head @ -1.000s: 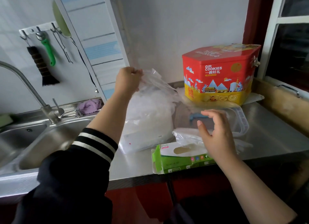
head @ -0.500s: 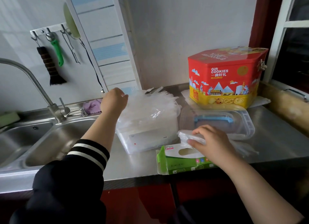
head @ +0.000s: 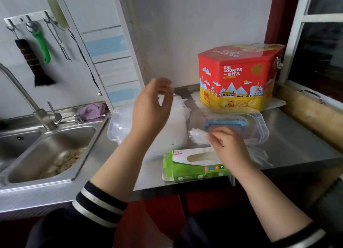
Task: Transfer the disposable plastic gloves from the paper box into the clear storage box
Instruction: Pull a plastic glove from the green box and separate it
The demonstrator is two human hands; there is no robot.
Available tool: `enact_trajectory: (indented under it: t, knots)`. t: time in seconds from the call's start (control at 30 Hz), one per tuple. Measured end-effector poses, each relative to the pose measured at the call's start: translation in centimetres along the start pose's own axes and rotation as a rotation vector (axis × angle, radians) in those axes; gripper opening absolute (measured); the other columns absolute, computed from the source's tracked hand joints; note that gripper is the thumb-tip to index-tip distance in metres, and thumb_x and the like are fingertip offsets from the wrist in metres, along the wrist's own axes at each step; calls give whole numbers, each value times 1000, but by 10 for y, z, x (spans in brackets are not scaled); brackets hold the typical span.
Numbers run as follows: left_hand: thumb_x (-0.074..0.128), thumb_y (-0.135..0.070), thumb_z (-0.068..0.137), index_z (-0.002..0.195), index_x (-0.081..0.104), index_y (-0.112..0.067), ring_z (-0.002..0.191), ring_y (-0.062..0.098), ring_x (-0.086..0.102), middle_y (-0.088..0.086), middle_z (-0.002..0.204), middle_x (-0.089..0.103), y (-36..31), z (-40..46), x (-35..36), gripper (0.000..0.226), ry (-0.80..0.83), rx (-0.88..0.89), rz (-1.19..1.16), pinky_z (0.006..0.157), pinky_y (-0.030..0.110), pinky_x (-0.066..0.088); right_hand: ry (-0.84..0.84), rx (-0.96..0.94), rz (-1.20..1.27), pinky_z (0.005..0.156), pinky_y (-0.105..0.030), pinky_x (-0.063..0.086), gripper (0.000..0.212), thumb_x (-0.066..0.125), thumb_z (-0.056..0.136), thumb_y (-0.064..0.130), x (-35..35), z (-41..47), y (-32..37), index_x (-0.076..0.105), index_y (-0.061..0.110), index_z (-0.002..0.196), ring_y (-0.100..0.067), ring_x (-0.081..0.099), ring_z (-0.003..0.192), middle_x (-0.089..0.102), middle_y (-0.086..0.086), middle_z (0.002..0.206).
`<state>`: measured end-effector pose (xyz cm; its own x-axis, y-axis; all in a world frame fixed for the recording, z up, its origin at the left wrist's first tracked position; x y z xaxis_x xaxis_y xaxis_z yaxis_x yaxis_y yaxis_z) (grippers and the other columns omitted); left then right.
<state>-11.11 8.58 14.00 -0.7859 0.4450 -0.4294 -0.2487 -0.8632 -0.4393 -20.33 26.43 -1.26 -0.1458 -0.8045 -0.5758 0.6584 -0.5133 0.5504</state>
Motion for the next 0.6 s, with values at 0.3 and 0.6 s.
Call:
enact_trajectory:
  t: [0.3, 0.6]
  knots:
    - [53, -43, 95, 117, 60, -20, 92, 25, 65, 0, 106, 70, -5, -54, 79, 32, 557, -175, 258, 81, 35, 51, -87, 177, 464, 84, -11, 43, 6, 66, 88, 9, -14, 1, -12, 67, 15, 89, 5, 58, 90, 60, 5, 93]
    - [52, -40, 97, 114, 57, -20, 66, 20, 64, -4, 84, 64, 35, -95, 106, 27, 371, -544, -267, 75, 47, 55, 7, 140, 403, 92, -18, 43, 14, 61, 92, 16, -8, 2, -5, 72, 10, 98, -16, 57, 102, 62, 0, 103]
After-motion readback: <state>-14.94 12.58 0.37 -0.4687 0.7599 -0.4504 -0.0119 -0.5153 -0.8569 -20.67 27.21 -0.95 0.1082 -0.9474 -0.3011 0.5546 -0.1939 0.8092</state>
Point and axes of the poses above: each hand's wrist, its own z-axis towards the middle knuckle, its own x-axis out of the palm, y = z × x, the point moved 10 cm from there along z, towards the middle knuckle
